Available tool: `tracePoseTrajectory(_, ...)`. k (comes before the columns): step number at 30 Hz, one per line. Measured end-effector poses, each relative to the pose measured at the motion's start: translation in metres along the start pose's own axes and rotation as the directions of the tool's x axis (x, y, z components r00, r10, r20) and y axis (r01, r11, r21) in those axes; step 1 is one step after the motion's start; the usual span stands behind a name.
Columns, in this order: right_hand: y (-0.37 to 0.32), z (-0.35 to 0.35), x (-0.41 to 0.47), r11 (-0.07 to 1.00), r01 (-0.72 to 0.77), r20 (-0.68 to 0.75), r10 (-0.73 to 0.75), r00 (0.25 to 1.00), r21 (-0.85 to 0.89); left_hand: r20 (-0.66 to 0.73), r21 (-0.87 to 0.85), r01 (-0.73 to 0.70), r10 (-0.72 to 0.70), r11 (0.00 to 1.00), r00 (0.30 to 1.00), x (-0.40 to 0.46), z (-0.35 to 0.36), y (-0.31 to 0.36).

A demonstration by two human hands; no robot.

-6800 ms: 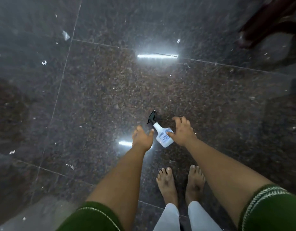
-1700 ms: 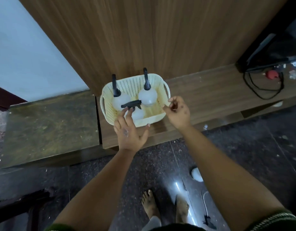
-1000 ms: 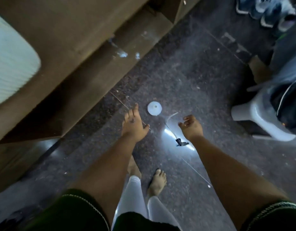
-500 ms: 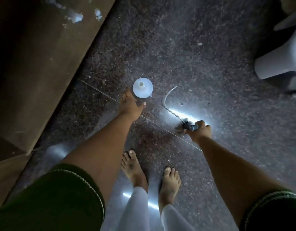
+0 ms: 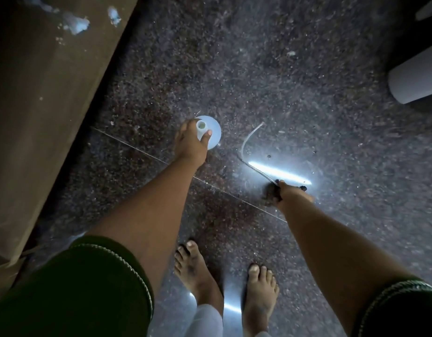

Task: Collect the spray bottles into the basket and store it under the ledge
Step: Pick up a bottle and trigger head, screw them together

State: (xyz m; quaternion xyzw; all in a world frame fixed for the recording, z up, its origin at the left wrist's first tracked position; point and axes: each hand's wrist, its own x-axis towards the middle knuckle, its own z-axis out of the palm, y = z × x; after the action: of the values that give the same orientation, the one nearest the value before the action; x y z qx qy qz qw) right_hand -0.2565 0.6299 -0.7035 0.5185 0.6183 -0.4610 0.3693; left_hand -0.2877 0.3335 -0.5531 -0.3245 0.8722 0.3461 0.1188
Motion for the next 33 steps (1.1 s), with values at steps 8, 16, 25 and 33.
tracePoseTrajectory(8,-0.048,0.011,-0.112,0.971,0.067,-0.205,-0.019,0.979,0.231,0.177,0.235,-0.154,0.113,0.960,0.978,-0.014,-0.030,0.013)
tracePoseTrajectory(16,-0.114,-0.001,-0.287,0.778,0.624,-0.233,-0.622,0.747,-0.078,0.442,0.343,-0.169,0.000,0.924,0.897,-0.044,-0.132,0.043)
tracePoseTrajectory(25,-0.151,-0.015,-0.426,0.432,0.895,-0.013,-0.901,0.433,-0.110,0.446,0.440,-0.178,-0.042,0.880,0.894,-0.081,-0.224,0.068)
tracePoseTrajectory(33,-0.152,-0.008,-0.467,0.232,0.968,0.144,-0.959,0.245,-0.101,0.424,0.490,-0.188,-0.044,0.851,0.905,-0.087,-0.255,0.063)
